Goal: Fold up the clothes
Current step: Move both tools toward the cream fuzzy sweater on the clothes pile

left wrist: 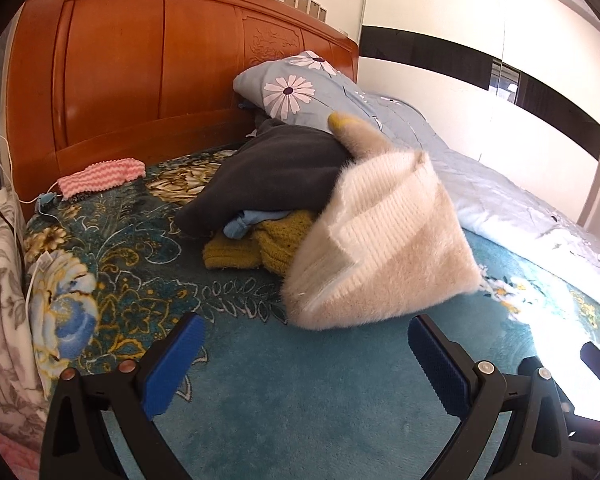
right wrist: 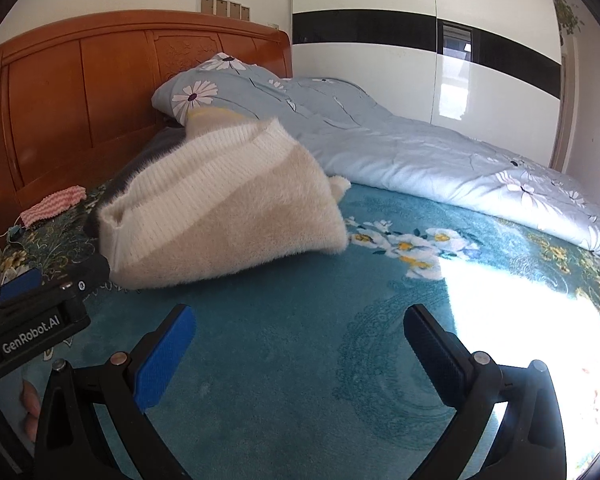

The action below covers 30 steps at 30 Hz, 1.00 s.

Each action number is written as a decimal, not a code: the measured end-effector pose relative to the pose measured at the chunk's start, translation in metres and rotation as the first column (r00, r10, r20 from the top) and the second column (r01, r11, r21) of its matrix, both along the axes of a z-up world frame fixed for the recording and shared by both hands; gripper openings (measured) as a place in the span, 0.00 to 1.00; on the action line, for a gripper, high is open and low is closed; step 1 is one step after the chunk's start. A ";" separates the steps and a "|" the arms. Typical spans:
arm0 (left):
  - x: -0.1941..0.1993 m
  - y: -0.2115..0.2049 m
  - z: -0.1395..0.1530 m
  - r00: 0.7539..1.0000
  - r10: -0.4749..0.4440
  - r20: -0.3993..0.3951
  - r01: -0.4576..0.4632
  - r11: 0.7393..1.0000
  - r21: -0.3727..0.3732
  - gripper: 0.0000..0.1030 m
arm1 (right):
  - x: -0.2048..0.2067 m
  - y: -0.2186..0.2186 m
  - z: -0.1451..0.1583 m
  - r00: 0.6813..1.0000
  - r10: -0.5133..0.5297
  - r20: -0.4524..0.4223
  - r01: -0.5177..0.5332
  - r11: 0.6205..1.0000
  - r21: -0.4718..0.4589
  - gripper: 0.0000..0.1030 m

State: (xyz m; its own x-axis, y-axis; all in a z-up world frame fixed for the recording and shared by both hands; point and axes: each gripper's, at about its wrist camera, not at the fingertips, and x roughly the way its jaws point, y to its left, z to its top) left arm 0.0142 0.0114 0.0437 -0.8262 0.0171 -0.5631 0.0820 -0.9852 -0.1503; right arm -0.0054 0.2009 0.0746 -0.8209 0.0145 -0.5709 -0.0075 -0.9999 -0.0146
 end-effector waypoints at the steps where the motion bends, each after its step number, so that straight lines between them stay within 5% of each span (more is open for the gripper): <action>1: 0.001 0.001 0.003 1.000 0.001 -0.004 -0.002 1.000 -0.006 1.00 | 0.002 0.001 0.006 1.000 0.010 -0.002 -0.010 1.000 -0.005 1.00; 9: -0.005 0.012 0.027 1.000 -0.019 0.000 0.019 1.000 0.014 1.00 | 0.004 0.012 0.046 0.996 0.088 -0.009 -0.088 0.995 -0.043 1.00; 17: -0.015 0.008 0.069 0.996 0.029 -0.086 -0.027 0.999 0.023 1.00 | -0.012 0.020 0.066 0.981 0.191 -0.007 -0.191 0.977 -0.095 1.00; 30: -0.039 -0.007 0.041 0.999 0.015 -0.049 -0.014 1.000 0.018 1.00 | -0.082 0.015 0.019 0.970 0.211 0.122 -0.199 0.974 -0.105 1.00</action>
State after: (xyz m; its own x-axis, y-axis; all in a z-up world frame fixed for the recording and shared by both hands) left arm -0.0244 0.0041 0.0846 -0.8528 0.0146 -0.5220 0.0884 -0.9812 -0.1719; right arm -0.0879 0.2162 0.0934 -0.7184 -0.2036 -0.6651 0.1937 -0.9769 0.0898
